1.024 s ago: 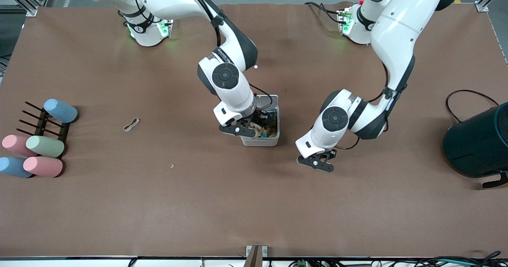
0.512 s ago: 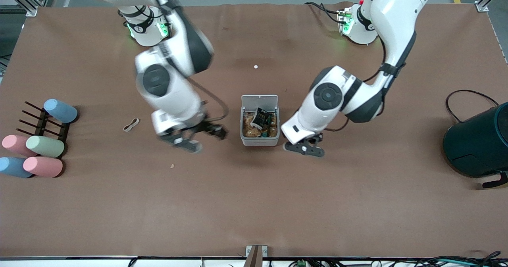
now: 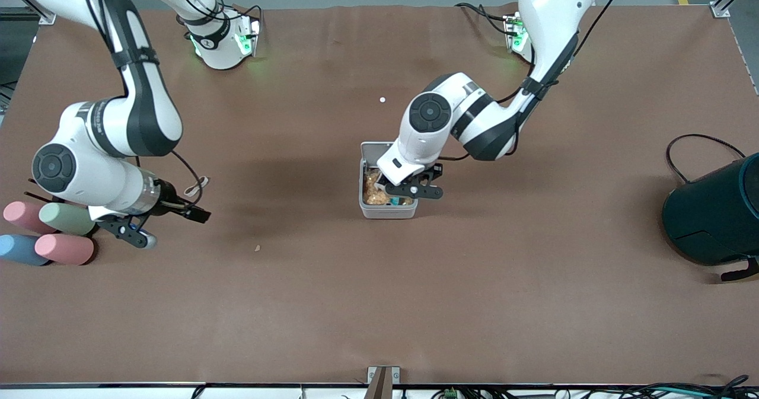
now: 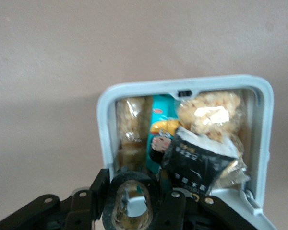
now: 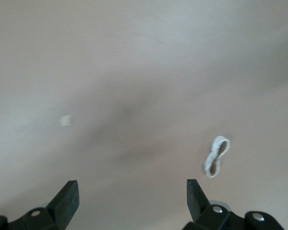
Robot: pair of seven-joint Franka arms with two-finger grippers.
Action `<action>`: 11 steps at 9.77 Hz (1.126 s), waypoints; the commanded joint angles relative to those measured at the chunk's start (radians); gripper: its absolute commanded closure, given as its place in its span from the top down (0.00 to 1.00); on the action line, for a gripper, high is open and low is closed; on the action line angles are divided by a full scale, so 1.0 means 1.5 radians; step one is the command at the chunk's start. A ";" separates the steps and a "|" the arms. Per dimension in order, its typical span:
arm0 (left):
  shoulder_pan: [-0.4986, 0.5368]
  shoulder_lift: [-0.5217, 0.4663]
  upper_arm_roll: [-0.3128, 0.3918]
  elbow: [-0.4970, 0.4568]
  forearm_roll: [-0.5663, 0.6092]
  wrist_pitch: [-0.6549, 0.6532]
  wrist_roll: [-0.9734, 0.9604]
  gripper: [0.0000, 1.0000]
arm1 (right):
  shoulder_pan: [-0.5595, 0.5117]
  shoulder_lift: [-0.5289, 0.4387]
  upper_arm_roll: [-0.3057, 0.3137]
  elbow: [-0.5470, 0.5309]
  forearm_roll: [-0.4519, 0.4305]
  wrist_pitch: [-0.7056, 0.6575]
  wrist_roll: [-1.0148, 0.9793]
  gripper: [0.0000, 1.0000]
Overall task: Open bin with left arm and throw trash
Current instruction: 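Drop the tape with the left gripper while the right gripper reaches the cable, then grasp the white cable with the right gripper while the left gripper returns to rest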
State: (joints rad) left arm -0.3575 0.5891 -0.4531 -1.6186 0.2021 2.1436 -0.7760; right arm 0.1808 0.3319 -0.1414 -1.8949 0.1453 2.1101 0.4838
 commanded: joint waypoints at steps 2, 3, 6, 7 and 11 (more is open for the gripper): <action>-0.011 -0.002 0.000 0.000 0.001 -0.014 -0.028 0.98 | -0.060 -0.027 0.016 -0.244 -0.012 0.258 0.002 0.99; -0.011 -0.003 -0.001 0.002 0.001 -0.015 -0.028 1.00 | -0.075 -0.026 0.016 -0.271 -0.012 0.279 0.001 0.99; 0.002 -0.020 0.001 0.018 0.001 -0.027 -0.020 1.00 | -0.083 -0.027 0.016 -0.320 -0.012 0.289 0.001 0.99; 0.011 -0.029 0.006 0.053 0.000 -0.071 -0.017 1.00 | -0.081 -0.030 0.016 -0.352 -0.012 0.331 0.003 0.98; 0.161 -0.104 -0.002 0.129 -0.009 -0.225 0.064 1.00 | -0.084 -0.024 0.018 -0.383 -0.003 0.436 0.010 0.21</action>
State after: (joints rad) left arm -0.1649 0.4884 -0.4475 -1.4240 0.2025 1.8610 -0.7276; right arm 0.0716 0.3306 -0.1293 -2.4473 0.1376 2.7548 0.4854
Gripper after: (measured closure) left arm 0.000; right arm 0.273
